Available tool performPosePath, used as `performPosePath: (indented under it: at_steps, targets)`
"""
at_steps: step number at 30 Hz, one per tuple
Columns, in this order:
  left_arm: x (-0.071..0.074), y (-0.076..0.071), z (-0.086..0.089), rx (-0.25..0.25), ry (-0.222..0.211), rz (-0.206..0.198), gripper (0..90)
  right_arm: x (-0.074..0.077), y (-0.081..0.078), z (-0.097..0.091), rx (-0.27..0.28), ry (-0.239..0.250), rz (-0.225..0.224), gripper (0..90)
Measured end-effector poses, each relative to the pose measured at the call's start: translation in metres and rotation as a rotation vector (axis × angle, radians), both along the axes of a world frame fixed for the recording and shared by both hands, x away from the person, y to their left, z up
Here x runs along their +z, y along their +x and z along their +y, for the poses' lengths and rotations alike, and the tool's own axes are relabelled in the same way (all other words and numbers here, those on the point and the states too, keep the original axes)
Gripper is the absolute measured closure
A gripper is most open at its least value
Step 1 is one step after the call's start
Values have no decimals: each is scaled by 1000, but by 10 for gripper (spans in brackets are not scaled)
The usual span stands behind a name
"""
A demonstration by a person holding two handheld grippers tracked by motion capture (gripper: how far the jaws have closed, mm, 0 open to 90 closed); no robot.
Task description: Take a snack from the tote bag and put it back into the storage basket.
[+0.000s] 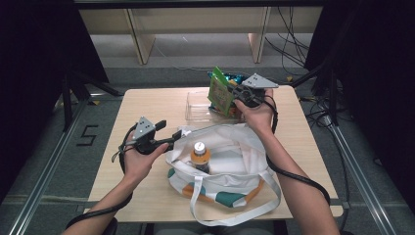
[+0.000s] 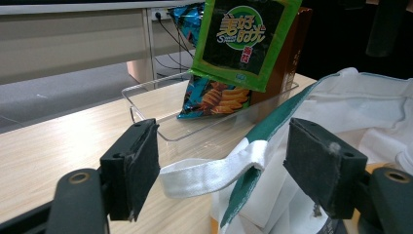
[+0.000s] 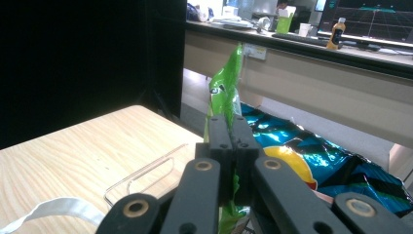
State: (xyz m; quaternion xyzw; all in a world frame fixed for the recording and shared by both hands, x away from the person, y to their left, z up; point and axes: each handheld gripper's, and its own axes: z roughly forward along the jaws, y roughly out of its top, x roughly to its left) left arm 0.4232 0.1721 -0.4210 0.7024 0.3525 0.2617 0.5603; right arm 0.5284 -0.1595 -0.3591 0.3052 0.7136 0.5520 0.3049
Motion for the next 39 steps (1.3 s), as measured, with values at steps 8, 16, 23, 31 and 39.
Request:
performPosePath:
  at_steps: [8, 16, 23, 31, 39]
  targets:
    - [0, 0, -1, 1, -3, 0, 273, -3, 3, -1, -2, 0, -2, 900]
    - [0, 1, 1, -3, 10, -8, 272, -7, 5, 2, -7, 2, 8, 900]
    - [0, 0, 0, 1, -3, -1, 272, -10, 7, 2, -18, -13, -2, 900]
    - [0, 0, 0, 0, -2, 0, 271, -13, 9, 5, -17, -19, 16, 900]
    - [0, 0, 0, 0, 0, -1, 271, -16, 11, 3, -23, -30, 27, 900]
